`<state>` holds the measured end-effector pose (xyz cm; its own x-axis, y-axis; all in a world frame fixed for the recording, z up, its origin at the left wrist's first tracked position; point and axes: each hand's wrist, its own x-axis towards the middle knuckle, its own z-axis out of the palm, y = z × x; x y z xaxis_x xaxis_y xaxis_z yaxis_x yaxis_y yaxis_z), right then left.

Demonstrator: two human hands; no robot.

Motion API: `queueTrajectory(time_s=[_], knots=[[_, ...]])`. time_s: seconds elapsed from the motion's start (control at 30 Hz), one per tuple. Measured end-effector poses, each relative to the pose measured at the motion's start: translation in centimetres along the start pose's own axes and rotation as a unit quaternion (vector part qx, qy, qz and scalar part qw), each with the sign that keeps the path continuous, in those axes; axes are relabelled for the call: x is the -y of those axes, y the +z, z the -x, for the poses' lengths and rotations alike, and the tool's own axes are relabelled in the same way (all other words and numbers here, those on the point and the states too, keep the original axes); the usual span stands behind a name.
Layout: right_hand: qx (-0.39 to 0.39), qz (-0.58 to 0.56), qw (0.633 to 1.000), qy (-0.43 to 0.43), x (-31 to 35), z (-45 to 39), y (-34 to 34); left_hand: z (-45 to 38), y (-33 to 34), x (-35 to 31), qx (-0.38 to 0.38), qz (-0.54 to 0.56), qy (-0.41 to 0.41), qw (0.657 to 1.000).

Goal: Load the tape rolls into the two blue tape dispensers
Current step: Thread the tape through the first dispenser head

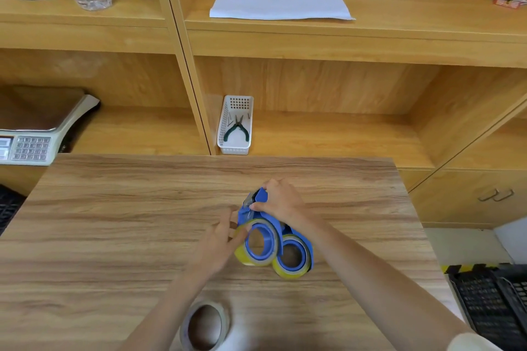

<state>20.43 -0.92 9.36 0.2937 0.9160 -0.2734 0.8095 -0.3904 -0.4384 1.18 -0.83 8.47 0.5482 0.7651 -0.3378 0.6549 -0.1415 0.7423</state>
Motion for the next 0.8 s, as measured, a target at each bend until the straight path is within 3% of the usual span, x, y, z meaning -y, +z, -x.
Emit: queueTrajectory(time_s=[0.13,0.27,0.33,0.4,0.5,0.63,0.8], knots=[[0.027,0.018,0.999,0.022,1.2,-0.4,1.9,-0.4,1.2,2.0,-0.032,-0.221,0.034,0.974],[0.050,0.052,0.997,0.020,2.3,-0.5,4.2,-0.8,1.8,3.9,-0.013,-0.322,0.017,0.946],[0.056,0.052,0.997,0.019,2.3,-0.7,5.4,-1.1,2.3,5.1,-0.050,-0.367,0.062,0.927],[0.058,0.051,0.997,0.022,2.3,-0.9,6.6,-1.7,2.6,5.9,-0.037,-0.412,0.065,0.908],[0.056,0.043,0.997,0.035,2.3,-1.1,7.8,-2.8,2.7,6.6,0.058,-0.359,-0.020,0.931],[0.061,0.038,0.996,0.055,2.1,-1.6,8.9,-3.9,2.9,7.9,0.068,-0.268,-0.065,0.959],[0.066,0.028,0.996,0.058,2.0,-2.5,9.9,-4.8,2.8,9.0,0.063,-0.226,-0.073,0.969]])
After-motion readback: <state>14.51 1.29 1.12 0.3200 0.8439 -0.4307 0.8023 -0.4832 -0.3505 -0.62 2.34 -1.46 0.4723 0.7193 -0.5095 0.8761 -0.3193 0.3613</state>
